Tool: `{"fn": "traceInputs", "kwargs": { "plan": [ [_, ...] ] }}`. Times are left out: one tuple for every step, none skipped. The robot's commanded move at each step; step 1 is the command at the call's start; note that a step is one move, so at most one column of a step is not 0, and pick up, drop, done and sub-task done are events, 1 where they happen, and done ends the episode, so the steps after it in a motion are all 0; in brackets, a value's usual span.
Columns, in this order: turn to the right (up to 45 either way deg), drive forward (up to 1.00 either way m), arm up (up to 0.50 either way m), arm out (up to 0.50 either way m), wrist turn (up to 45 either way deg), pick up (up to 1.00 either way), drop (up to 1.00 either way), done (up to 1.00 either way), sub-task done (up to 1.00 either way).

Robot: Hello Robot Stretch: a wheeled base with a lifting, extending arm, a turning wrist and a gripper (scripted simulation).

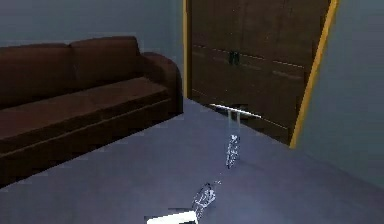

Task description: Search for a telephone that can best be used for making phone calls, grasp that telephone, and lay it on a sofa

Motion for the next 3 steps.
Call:
{"fn": "traceInputs", "kwargs": {
  "plan": [
    [0.0,0.50,0.00,0.00,0.0,0.00,0.00,0.00,0.00],
    [-45.0,0.00,0.00,0.00,0.0,0.00,0.00,0.00,0.00],
    [-3.0,0.00,0.00,0.00,0.0,0.00,0.00,0.00,0.00]
  ]
}}
